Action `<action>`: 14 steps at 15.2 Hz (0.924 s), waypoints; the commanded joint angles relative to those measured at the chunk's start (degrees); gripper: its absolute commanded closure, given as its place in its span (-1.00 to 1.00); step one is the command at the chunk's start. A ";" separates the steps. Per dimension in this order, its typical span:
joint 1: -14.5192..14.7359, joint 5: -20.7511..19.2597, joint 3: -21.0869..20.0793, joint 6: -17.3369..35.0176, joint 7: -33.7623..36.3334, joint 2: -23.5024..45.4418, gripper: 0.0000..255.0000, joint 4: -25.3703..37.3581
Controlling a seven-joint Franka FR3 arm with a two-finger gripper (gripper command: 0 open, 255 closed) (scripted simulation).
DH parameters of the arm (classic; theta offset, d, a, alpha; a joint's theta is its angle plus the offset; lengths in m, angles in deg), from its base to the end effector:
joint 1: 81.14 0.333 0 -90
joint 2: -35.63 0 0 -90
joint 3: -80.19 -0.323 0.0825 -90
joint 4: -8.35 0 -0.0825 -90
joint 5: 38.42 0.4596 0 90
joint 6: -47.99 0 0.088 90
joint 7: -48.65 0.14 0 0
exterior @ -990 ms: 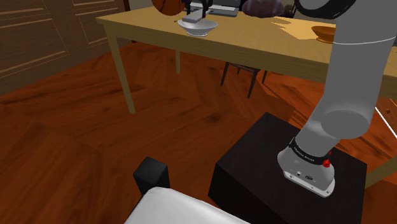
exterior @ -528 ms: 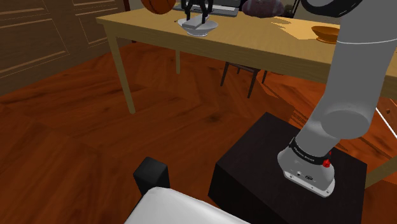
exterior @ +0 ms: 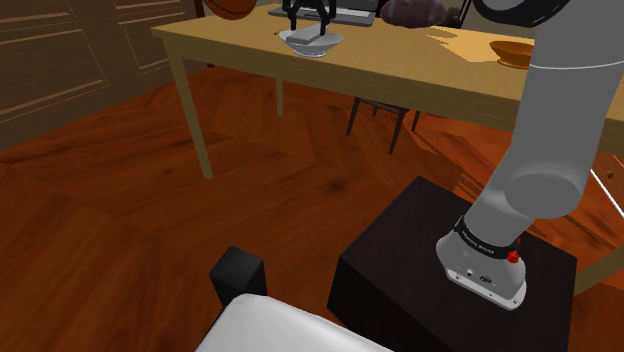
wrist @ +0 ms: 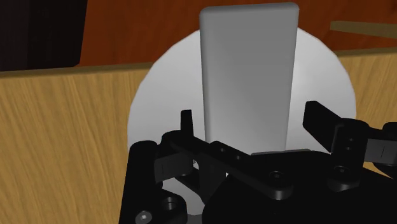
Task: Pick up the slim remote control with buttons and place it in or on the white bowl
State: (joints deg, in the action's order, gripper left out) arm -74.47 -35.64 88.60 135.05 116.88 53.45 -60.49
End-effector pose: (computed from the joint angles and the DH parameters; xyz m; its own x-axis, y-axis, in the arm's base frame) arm 0.7198 0.0015 0.5869 0.3518 -0.9361 0.0003 -0.9360 -0.3518 -0.0107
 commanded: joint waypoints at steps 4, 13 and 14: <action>-0.44 0.36 0.04 -5.16 -0.07 2.27 -1.00 7.41; -1.08 0.87 0.04 -10.64 -0.11 5.46 -1.00 16.07; -1.08 0.87 0.04 -10.64 -0.11 5.46 -1.00 16.08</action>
